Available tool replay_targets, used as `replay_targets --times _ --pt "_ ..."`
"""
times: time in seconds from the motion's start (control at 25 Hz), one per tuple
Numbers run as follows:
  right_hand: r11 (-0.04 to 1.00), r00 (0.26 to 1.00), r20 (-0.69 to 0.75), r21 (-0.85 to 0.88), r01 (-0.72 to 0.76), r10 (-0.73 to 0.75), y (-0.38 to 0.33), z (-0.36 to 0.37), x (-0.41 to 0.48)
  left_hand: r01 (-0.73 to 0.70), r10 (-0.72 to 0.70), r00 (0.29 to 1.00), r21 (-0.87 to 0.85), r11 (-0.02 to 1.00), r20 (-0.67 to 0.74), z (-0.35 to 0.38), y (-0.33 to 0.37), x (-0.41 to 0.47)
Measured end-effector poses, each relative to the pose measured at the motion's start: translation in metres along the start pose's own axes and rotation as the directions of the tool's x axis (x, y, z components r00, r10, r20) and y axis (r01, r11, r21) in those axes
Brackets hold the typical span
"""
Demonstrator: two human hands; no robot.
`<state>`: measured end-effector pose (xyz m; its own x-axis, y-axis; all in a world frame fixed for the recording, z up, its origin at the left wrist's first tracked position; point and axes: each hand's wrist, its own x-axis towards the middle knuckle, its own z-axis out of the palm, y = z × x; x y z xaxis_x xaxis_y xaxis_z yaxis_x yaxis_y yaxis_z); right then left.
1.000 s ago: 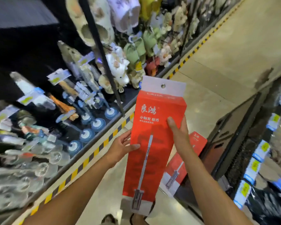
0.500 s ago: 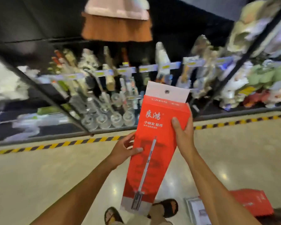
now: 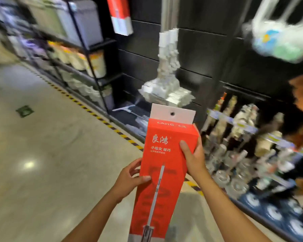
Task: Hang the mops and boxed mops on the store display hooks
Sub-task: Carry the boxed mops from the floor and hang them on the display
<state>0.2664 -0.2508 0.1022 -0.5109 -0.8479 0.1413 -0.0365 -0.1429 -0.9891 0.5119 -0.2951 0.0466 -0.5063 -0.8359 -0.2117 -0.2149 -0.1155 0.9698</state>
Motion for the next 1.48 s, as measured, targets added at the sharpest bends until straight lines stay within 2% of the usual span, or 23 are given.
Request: replay_targets --times 0.2,0.4,0.56,0.76,0.96,1.12,1.24,1.48 --pt "0.999 0.957 0.287 0.013 0.047 -0.048 -0.006 0.145 0.036 0.003 -0.021 0.959 -0.065 0.998 -0.283 -0.110 -0.007 -0.027" --pt "0.997 0.870 0.487 0.054 0.054 -0.074 0.010 0.272 0.083 0.040 -0.091 0.864 -0.112 0.993 -0.495 -0.203 -0.026 -0.019" --pt "0.996 0.815 0.577 0.088 0.002 -0.053 0.029 0.372 0.132 0.090 -0.145 0.791 -0.121 0.989 -0.594 -0.280 -0.036 0.013" --pt "0.989 0.743 0.663 0.148 -0.006 -0.095 0.025 0.482 0.192 0.091 -0.171 0.700 -0.151 0.984 -0.693 -0.371 -0.023 0.057" --pt "0.988 0.598 0.787 0.149 0.050 -0.149 0.022 0.575 0.241 0.083 -0.156 0.647 -0.135 0.987 -0.747 -0.454 -0.021 0.084" --pt "0.986 0.520 0.838 0.125 0.112 -0.165 0.028 0.641 0.296 0.063 -0.129 0.657 -0.117 0.991 -0.743 -0.525 -0.025 0.120" --pt "0.981 0.514 0.843 0.078 0.177 -0.159 0.036 0.681 0.338 0.054 -0.112 0.707 -0.106 0.993 -0.698 -0.578 -0.028 0.160" --pt "0.972 0.667 0.737 -0.056 0.226 -0.113 0.047 0.724 0.420 0.064 -0.091 0.848 -0.069 0.996 -0.522 -0.677 -0.018 0.274"
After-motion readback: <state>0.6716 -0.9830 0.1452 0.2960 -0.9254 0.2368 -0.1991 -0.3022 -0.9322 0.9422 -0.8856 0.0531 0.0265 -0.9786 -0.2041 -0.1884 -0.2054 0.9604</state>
